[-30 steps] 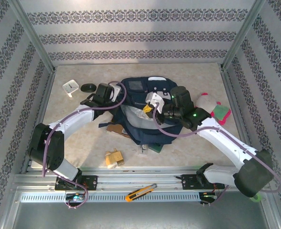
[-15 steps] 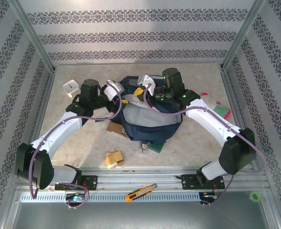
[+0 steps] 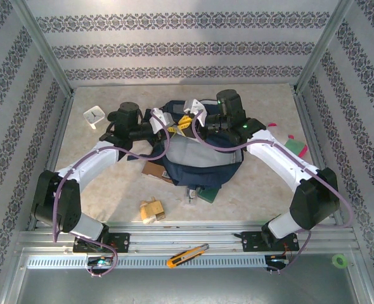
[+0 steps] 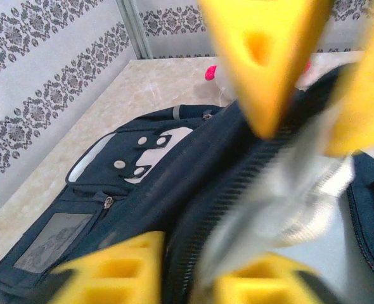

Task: Pack the student bag

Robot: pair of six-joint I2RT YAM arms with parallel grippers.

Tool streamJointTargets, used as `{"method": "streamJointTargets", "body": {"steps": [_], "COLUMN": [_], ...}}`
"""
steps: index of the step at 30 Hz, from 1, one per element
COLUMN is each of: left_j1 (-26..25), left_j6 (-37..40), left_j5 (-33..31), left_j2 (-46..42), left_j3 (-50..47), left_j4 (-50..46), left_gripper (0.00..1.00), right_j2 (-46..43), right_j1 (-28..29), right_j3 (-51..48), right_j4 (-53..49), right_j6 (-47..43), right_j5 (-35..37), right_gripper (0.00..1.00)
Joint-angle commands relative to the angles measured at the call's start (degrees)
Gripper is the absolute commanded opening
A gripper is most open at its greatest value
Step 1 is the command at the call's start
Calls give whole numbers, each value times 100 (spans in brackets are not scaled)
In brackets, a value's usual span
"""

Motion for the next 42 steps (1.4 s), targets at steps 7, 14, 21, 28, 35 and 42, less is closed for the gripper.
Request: {"method": "streamJointTargets", "body": {"steps": [7, 14, 21, 28, 35, 42], "left_j1": [-68, -79, -499, -780, -979, -971], "left_j6": [194, -509, -754, -833, -1111, -2159], "left_j5": [-1702, -1463, -1627, -1940, -2427, -3056], "left_j2": [-475, -156, 689, 1742, 1968, 1454], "left_j3": [-843, -867, -526, 109, 512, 642], "left_j4": [1867, 2722, 3376, 3937, 2841, 1228], "left_gripper": [0, 0, 0, 0, 18, 61], "right_j2": [-1838, -1502, -969, -1165, -1623, -2184], "right_j1": [-577, -685, -958, -1812, -2088, -1985], "right_j3": [-1943, -2073, -1764, -1639, -1833, -1921], "right_j4": [191, 156, 349, 526, 223, -344], "right_j6": [105, 289, 525, 507, 290, 1308], "right_j5": [1571, 2437, 3112, 3062, 2931, 2596], "right_gripper": [68, 66, 19, 1, 0, 49]}}
